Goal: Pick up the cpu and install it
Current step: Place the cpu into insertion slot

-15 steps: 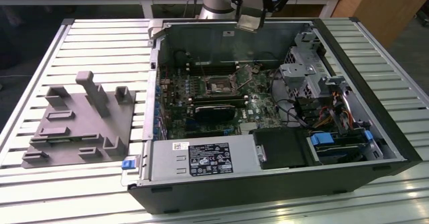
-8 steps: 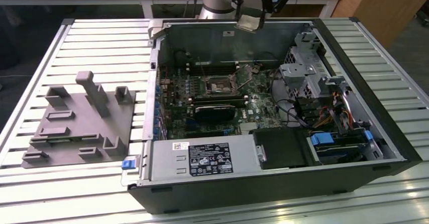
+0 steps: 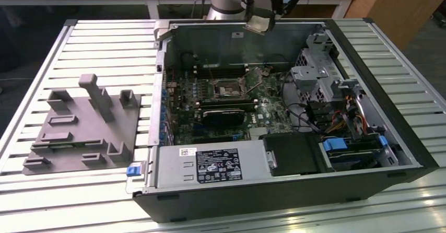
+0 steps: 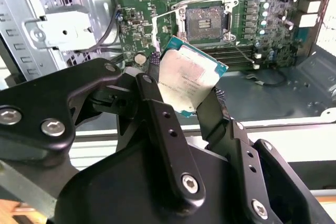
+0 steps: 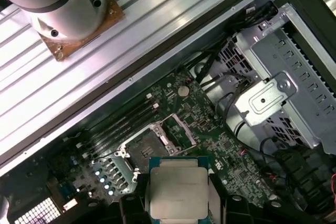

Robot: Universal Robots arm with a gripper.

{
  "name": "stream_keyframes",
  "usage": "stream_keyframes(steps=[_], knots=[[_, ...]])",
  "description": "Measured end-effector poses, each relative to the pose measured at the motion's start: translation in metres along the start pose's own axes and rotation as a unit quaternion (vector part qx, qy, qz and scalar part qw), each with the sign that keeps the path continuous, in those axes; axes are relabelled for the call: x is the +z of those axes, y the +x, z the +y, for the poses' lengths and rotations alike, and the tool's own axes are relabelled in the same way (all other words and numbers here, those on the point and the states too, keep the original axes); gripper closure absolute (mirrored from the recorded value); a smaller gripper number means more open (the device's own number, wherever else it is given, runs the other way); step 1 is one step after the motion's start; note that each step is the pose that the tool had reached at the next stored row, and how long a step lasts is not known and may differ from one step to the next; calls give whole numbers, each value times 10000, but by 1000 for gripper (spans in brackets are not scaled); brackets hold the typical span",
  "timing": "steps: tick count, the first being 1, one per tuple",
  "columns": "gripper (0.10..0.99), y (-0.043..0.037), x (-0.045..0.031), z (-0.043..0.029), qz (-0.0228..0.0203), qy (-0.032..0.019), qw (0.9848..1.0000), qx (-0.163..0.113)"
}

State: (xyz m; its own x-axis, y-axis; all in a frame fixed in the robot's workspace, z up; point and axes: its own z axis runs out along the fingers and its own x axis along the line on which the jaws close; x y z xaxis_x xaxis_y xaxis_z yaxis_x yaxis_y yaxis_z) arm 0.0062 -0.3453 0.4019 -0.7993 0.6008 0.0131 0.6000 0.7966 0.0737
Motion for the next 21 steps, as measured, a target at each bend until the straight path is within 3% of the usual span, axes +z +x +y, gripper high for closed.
stream_keyframes(steps=[5, 11, 21], knots=[[553, 5, 3, -4, -20, -3, 9996, 273], [553, 10, 6, -8, -44, -8, 9982, 603], [553, 22, 13, -18, -85, -15, 9933, 1148]])
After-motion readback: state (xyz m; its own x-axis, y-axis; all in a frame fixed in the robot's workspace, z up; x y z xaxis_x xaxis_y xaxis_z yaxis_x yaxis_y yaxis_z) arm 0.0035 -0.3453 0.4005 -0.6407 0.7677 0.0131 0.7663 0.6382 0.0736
